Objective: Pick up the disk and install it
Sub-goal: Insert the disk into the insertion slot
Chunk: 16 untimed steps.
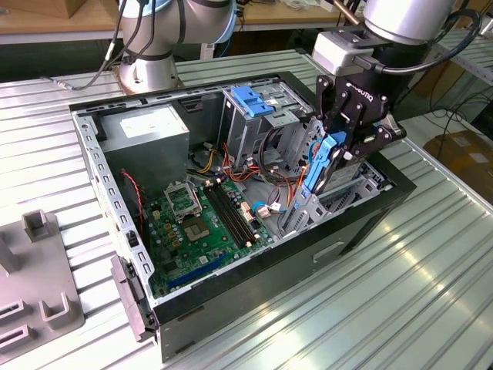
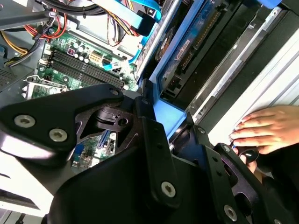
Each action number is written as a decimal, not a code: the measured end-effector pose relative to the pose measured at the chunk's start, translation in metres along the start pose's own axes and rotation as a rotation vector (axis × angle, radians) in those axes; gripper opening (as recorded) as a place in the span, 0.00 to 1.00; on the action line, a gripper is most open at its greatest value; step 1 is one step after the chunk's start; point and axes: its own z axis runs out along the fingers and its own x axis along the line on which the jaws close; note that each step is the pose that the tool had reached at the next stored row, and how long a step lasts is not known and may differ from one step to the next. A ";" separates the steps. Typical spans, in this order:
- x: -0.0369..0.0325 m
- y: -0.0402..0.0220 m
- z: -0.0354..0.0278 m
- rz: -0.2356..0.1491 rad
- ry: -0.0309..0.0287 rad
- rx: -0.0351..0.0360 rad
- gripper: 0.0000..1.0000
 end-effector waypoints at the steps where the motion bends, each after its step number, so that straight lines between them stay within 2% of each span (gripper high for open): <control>1: 0.0000 0.0000 0.0000 0.000 0.0000 0.0000 0.37; 2: 0.0000 0.0000 0.0000 0.000 0.0000 0.0000 0.38; 3: 0.0000 0.0000 0.0000 0.000 0.0002 0.0000 0.45; 7: 0.0000 0.0000 0.0002 0.000 0.0000 0.0000 0.45; 9: -0.0001 -0.0004 0.0031 0.000 -0.0001 0.0006 0.43; 10: -0.0001 -0.0009 0.0048 0.000 0.0000 0.0008 0.36; 11: -0.0001 -0.0017 0.0063 0.000 0.0002 0.0010 0.24; 12: 0.0000 -0.0030 0.0084 0.000 0.0001 0.0011 0.24; 14: 0.0022 -0.0073 0.0131 0.000 0.0005 0.0013 0.12; 16: 0.0039 -0.0089 0.0142 0.000 0.0002 0.0013 0.11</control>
